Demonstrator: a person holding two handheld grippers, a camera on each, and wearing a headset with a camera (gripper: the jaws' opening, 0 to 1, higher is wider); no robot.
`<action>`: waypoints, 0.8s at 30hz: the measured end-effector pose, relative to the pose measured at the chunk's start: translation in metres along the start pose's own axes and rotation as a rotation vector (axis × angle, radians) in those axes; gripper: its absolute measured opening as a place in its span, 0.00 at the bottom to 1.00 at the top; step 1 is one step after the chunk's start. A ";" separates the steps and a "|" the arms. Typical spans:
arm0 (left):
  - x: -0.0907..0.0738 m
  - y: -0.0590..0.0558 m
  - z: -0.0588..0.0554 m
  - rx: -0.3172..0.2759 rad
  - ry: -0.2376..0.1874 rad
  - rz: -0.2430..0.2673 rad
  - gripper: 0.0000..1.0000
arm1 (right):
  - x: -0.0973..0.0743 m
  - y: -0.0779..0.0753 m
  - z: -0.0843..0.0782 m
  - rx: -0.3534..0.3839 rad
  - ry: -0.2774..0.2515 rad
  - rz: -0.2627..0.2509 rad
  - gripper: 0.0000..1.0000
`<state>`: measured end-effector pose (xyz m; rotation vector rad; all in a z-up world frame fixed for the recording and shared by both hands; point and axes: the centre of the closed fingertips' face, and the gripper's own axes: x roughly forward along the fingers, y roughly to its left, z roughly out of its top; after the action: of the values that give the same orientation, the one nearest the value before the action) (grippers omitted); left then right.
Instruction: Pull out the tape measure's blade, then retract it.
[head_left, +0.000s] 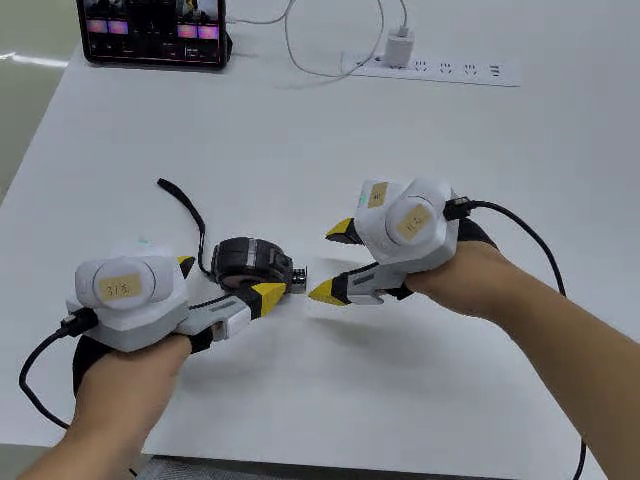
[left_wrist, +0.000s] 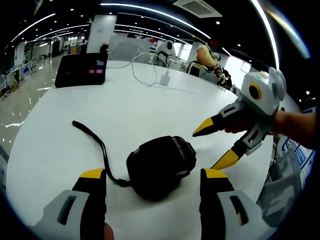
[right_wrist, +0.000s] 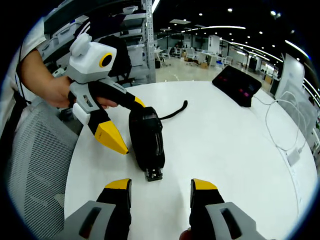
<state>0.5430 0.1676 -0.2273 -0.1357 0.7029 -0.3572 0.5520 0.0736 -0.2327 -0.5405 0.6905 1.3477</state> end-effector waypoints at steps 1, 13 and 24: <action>-0.001 0.000 0.000 0.004 0.000 -0.001 0.74 | -0.001 0.000 -0.001 0.002 -0.004 -0.007 0.45; -0.009 -0.006 0.000 0.077 0.004 -0.039 0.78 | -0.019 0.001 -0.011 0.057 -0.047 -0.051 0.56; -0.018 -0.004 -0.003 0.125 0.021 -0.064 0.82 | -0.036 0.003 -0.016 0.081 -0.071 -0.083 0.61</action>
<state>0.5270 0.1699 -0.2179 -0.0361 0.6957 -0.4636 0.5435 0.0376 -0.2179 -0.4499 0.6547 1.2501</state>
